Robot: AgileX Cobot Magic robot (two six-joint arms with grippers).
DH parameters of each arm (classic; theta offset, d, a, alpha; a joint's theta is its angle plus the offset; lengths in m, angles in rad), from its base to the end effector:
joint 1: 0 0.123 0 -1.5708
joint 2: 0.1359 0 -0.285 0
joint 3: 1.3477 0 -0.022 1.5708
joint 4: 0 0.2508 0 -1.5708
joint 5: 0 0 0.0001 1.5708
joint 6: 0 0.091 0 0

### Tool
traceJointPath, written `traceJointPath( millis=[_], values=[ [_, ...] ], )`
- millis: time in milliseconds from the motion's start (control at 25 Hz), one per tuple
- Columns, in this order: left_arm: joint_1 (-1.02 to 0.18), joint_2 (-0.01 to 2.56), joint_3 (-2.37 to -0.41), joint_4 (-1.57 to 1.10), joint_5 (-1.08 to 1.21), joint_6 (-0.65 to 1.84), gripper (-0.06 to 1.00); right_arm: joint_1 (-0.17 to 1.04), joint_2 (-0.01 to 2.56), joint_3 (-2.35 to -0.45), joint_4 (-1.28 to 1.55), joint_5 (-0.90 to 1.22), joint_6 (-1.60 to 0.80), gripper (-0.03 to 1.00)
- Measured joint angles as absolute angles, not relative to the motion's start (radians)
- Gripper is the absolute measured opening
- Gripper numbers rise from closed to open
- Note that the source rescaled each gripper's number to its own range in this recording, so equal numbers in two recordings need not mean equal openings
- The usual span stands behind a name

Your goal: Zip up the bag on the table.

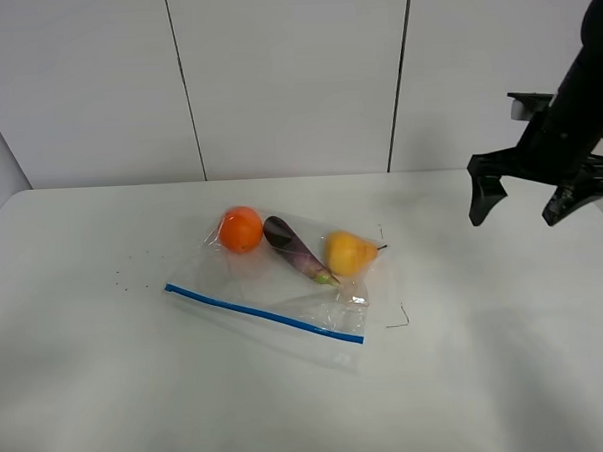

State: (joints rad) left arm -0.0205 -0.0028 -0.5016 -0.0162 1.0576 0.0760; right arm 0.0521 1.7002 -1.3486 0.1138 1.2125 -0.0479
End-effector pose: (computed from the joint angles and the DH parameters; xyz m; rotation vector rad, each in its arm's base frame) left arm -0.0054 -0.0012 0.2780 0.0990 2.0343 0.0155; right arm 0.3302 0.0269 0.2636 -0.0990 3.0420 0.1655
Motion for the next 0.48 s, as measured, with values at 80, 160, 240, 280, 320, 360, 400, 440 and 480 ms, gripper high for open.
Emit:
traceJointPath(
  millis=[80, 160, 240, 280, 320, 360, 400, 440, 480],
  values=[
    [-0.021, -0.003, -0.502, -0.016, 1.058, 0.076, 1.00, 0.052, 1.613, -1.239, 0.113, 1.213, -0.048, 1.00],
    [-0.021, -0.003, -0.502, -0.016, 1.058, 0.076, 1.00, 0.052, 1.515, -1.144, 0.113, 1.213, -0.048, 1.00],
    [-0.021, -0.003, -0.502, -0.016, 1.058, 0.076, 1.00, 0.052, 1.418, -1.044, 0.113, 1.213, -0.048, 1.00],
    [-0.021, -0.003, -0.502, -0.016, 1.058, 0.076, 1.00, 0.052, 1.364, -1.004, 0.113, 1.211, -0.049, 1.00],
    [-0.021, -0.003, -0.502, -0.016, 1.058, 0.076, 1.00, 0.052, 1.310, -0.958, 0.112, 1.209, -0.050, 1.00],
    [-0.021, -0.003, -0.502, -0.016, 1.058, 0.076, 1.00, 0.052, 1.264, -0.915, 0.105, 1.202, -0.051, 1.00],
    [-0.021, -0.003, -0.502, -0.016, 1.058, 0.076, 1.00, 0.052, 1.209, -0.882, 0.101, 1.189, -0.051, 1.00],
    [-0.021, -0.003, -0.502, -0.016, 1.058, 0.076, 1.00, 0.052, 1.155, -0.844, 0.098, 1.172, -0.051, 1.00],
    [-0.021, -0.003, -0.502, -0.016, 1.058, 0.076, 1.00, 0.052, 1.109, -0.808, 0.094, 1.154, -0.051, 1.00]
  ],
)
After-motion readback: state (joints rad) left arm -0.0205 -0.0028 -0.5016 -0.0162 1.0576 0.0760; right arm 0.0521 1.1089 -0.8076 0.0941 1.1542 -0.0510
